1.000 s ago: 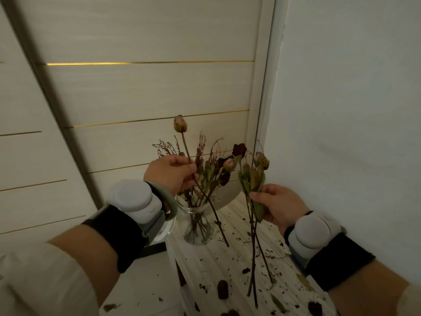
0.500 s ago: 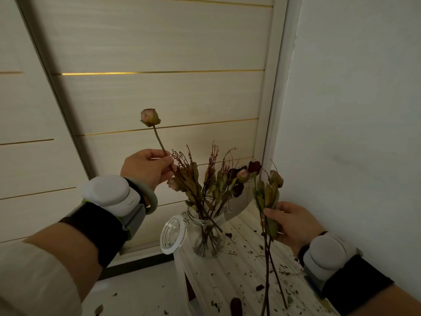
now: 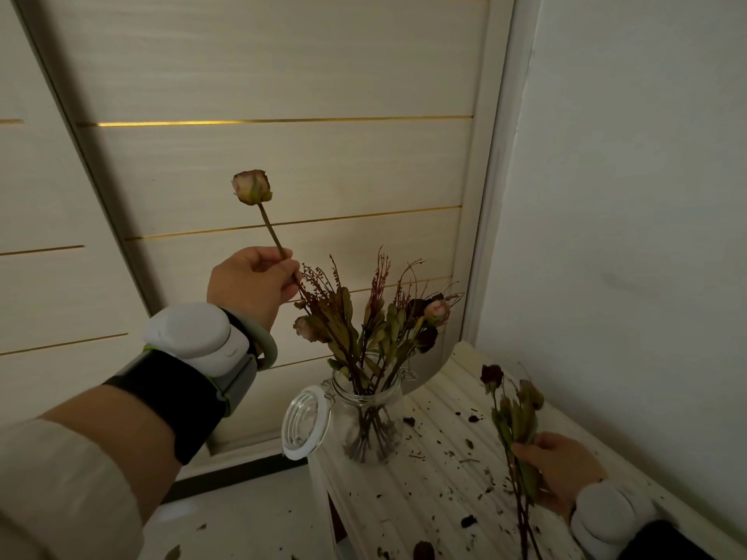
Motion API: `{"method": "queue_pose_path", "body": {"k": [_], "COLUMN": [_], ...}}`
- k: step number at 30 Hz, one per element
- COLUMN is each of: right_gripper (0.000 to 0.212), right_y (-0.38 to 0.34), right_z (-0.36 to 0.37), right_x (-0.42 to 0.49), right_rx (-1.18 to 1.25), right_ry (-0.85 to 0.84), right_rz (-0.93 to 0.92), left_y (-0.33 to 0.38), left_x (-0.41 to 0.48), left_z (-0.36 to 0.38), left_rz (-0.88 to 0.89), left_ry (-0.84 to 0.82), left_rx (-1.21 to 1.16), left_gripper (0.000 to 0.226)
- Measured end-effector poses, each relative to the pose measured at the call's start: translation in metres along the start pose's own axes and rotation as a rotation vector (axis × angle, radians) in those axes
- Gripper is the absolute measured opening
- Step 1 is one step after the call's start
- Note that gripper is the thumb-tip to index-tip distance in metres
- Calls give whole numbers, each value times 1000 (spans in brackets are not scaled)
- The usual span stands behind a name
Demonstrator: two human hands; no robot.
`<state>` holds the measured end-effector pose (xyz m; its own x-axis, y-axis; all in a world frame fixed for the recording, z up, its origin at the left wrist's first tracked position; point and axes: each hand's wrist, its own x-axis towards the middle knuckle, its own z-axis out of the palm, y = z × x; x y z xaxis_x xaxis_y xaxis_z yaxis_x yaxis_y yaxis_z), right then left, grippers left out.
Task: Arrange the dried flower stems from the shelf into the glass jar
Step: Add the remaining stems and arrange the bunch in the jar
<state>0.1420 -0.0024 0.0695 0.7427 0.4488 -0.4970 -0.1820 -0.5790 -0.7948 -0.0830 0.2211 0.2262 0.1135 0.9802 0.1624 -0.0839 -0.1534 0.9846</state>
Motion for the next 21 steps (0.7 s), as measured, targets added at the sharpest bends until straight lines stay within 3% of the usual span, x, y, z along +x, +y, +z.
{"method": "queue_pose_path", "body": {"k": [10,16,19,21], "right_gripper": [22,21,30,50], "right_y": [31,35,37,36], "right_z": [2,1,0,-2], "right_x": [18,15,14,12], "right_rx": [-515,-670,-712,-670], "right_ry": [28,77,87,94], "right_rz": [12,-4,-21,-38], "left_y": [-16,-20,-20,-22], "left_x": [4,0,-2,-5], "left_z": [6,14,18,22], "left_rz": [46,68,77,83], "left_ry": [-22,-39,-41,-53], "left_rx": [71,107,154,188], "left_gripper": [21,16,15,12]}}
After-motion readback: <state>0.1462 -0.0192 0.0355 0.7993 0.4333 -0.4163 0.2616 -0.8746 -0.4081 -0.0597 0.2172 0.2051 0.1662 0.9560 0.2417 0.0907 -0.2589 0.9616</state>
